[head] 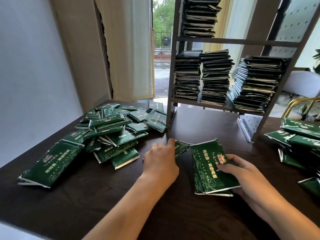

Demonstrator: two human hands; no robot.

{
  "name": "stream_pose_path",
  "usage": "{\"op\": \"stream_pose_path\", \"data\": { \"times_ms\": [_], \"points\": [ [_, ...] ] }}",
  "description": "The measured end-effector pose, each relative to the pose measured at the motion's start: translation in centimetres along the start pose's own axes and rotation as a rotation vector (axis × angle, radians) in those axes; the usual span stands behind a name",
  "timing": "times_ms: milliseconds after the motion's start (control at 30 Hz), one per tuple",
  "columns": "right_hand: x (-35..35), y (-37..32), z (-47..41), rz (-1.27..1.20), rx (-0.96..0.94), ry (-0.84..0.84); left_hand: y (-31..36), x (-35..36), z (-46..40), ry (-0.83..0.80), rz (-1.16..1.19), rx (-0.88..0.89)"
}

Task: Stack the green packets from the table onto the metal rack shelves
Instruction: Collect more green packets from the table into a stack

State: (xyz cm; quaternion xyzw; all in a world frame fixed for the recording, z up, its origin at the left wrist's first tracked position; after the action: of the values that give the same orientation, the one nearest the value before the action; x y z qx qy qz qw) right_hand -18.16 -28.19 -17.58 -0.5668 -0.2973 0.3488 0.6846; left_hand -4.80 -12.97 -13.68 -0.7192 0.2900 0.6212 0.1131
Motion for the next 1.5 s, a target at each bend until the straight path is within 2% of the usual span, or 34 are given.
{"op": "stream_pose_path", "data": {
  "times_ms": [167, 300, 367, 467, 533, 667, 833, 900, 1000, 1100, 1167, 1267, 1367, 1500],
  "points": [
    [-0.5, -0.3, 0.2, -0.071, 0.004, 0.051, -1.2, -1.8, -0.3, 0.161, 0.171, -0.058],
    [-1.0, -0.3, 0.3, -0.162, 0.027, 0.098, -3.0, -3.1, -0.2, 0.296, 0.477, -0.137],
    [-0.9, -0.3, 0.2, -0.176, 0.033, 0.1, -2.7, -3.1, -0.2, 0.306, 0.674, -0.104],
    [-0.7, 0.0, 0.0, -0.181, 0.05, 0.082, -0.9, -1.9, -0.5, 0.179, 0.973, 0.025],
    [-0.7, 0.1, -0.1, -0.19, 0.046, 0.075, 0.3, -1.9, -0.6, 0.15, 1.068, 0.165],
    [-0.3, 0.1, 0.1, -0.218, 0.046, 0.021, 1.3, -0.9, -0.5, -0.082, 1.353, 0.144],
    [1.0, -0.1, 0.4, -0.376, 0.073, -0.073, 3.8, 1.8, 0.3, -0.264, 1.239, 0.2],
    [1.3, -0.3, 0.5, -0.338, 0.046, -0.101, 4.2, 2.0, 0.4, -0.295, 1.243, 0.223],
    [1.2, -0.1, 0.4, -0.241, 0.03, -0.093, 3.6, 1.9, 0.3, -0.201, 1.157, 0.215],
    [0.8, -0.3, 0.2, -0.202, 0.0, -0.075, 1.9, 1.8, -0.2, -0.077, 1.069, 0.104],
    [0.7, -0.8, 0.2, -0.182, -0.045, -0.071, 0.3, 0.4, -0.4, 0.065, 0.912, 0.053],
    [1.3, -1.0, 0.4, -0.116, -0.084, -0.111, -2.0, -1.9, -0.7, 0.224, 0.475, -0.049],
    [1.7, -0.5, 0.4, 0.025, -0.086, -0.125, -4.0, -1.4, -0.9, 0.077, 0.115, -0.181],
    [1.9, -1.3, 0.7, 0.146, -0.189, -0.111, -7.2, -0.6, 0.7, -0.08, -0.155, -0.263]
  ]
}}
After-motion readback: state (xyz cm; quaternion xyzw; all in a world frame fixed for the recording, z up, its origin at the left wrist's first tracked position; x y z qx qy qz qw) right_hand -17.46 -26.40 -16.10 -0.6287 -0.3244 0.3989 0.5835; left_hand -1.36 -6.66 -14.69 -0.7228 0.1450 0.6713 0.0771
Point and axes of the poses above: each hand's wrist, its own z-axis away from the middle knuckle, its own x-axis out of the palm, y = z × x, the point moved 10 cm from there along -z, towards the middle knuckle, and after that the axes turned 3 degrees about -x, right-handed, at the moved point
